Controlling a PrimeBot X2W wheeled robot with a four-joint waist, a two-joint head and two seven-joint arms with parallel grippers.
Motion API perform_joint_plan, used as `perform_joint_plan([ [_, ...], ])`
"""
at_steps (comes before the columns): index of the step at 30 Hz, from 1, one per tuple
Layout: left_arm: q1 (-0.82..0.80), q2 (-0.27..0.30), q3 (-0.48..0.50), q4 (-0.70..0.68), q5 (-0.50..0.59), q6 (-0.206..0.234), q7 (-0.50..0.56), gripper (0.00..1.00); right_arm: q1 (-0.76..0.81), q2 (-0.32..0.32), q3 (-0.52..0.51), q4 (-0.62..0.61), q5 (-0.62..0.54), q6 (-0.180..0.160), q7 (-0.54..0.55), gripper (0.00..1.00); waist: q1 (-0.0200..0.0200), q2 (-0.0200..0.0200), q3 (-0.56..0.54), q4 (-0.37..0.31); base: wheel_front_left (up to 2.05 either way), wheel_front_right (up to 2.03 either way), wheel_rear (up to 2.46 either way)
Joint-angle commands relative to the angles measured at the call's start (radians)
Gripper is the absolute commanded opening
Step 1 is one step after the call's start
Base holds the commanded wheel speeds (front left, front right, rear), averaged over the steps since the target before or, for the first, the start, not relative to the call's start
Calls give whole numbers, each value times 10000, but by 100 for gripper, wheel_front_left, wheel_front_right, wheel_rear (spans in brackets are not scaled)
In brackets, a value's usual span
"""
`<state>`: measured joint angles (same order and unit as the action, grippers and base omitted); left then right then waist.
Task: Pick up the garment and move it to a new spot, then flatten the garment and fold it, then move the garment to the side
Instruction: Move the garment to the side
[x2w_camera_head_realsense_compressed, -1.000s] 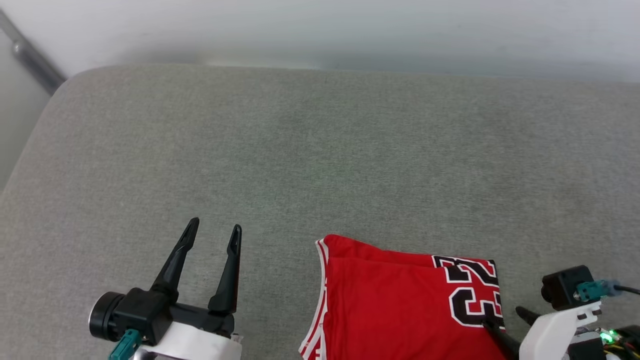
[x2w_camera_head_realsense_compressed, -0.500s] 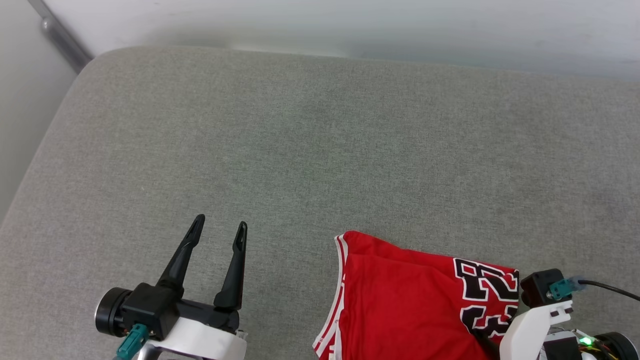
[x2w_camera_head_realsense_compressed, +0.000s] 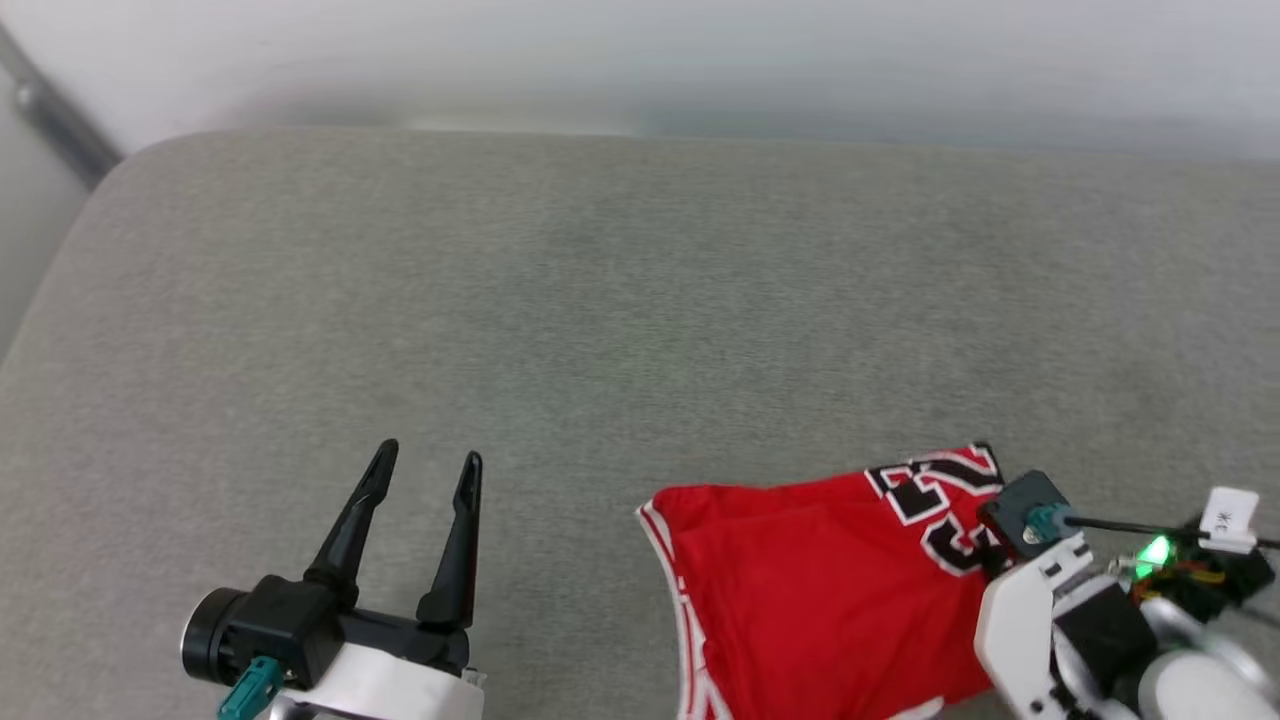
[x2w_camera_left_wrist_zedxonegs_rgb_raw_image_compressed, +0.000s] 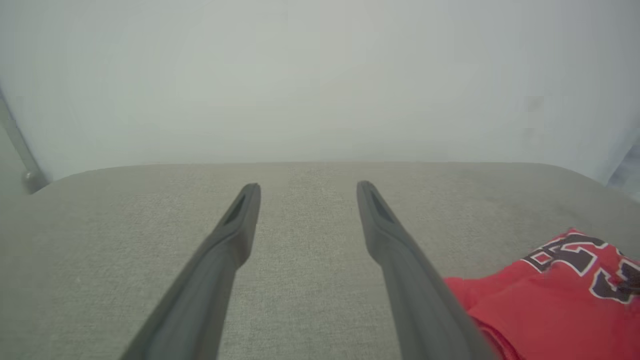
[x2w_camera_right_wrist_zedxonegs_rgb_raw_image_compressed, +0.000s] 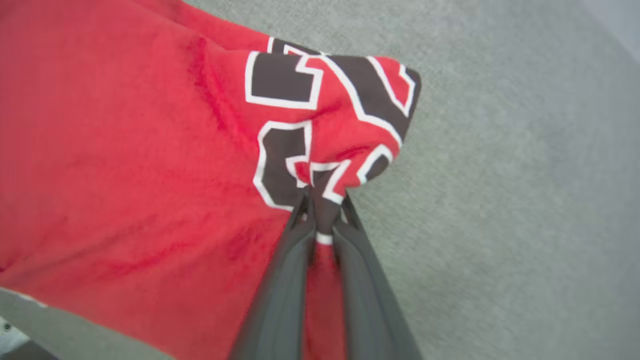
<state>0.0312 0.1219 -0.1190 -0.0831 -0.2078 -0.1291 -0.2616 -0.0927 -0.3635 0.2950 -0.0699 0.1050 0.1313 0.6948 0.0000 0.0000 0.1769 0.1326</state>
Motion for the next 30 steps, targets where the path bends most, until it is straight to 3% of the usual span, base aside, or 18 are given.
perform_joint_plan([
  [1,-71,57,-90,-56,24,-6,-42,100,-435,-495,276,-149,-249,-14,-16,0,0,0,117,-516,0,0,0],
  [8,-628,167,-565,-357,-85,-6,-36,100,-2496,-3041,2360,-426,-737,-13,-151,0,0,0,910,-2239,0,0,0],
  [13,-1309,411,-1157,-370,-127,-6,-36,100,-3784,-4157,2875,-123,-576,-13,-574,0,0,0,1719,-3395,0,0,0],
  [21,-2384,942,-1754,-417,-139,-6,-34,100,-4918,-4886,2420,1350,-661,-14,-1758,0,0,0,3034,-4483,0,0,0],
  [30,-3327,1495,-2143,-736,-226,-7,-36,100,-5523,-4612,583,3822,-1136,-14,-3675,0,0,0,4101,-4500,0,0,0],
])
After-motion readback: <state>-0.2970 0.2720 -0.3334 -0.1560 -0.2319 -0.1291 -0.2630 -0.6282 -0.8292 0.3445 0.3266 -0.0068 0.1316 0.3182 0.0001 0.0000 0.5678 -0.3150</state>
